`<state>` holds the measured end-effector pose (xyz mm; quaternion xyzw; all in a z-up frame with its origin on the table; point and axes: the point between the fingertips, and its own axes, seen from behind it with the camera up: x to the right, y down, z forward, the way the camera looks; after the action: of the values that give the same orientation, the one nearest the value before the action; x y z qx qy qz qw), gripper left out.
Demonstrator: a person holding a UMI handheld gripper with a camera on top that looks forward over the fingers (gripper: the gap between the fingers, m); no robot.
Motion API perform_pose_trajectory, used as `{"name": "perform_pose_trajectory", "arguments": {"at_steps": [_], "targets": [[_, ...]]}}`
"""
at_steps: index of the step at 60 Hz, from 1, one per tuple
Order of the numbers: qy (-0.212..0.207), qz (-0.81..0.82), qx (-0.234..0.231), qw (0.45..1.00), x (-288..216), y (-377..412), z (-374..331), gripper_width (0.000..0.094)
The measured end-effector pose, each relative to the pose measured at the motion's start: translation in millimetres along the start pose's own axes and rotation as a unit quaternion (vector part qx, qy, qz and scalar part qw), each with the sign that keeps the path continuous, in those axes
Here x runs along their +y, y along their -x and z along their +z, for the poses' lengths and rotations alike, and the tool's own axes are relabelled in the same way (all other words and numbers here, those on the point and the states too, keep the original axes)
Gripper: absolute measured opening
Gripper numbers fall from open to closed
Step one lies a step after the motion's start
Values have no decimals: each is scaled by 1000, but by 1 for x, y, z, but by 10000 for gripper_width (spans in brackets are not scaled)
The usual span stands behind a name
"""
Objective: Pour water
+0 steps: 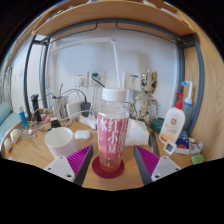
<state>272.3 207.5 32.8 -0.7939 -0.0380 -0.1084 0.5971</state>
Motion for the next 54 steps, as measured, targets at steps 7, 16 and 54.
{"name": "perform_pose_trajectory", "arguments": {"at_steps": [7,16,54], "targets": [[44,3,6,999,25,-4,-38,833],[83,11,14,996,19,-5,-95,838],[49,68,42,996,-90,-34,-174,831]]}}
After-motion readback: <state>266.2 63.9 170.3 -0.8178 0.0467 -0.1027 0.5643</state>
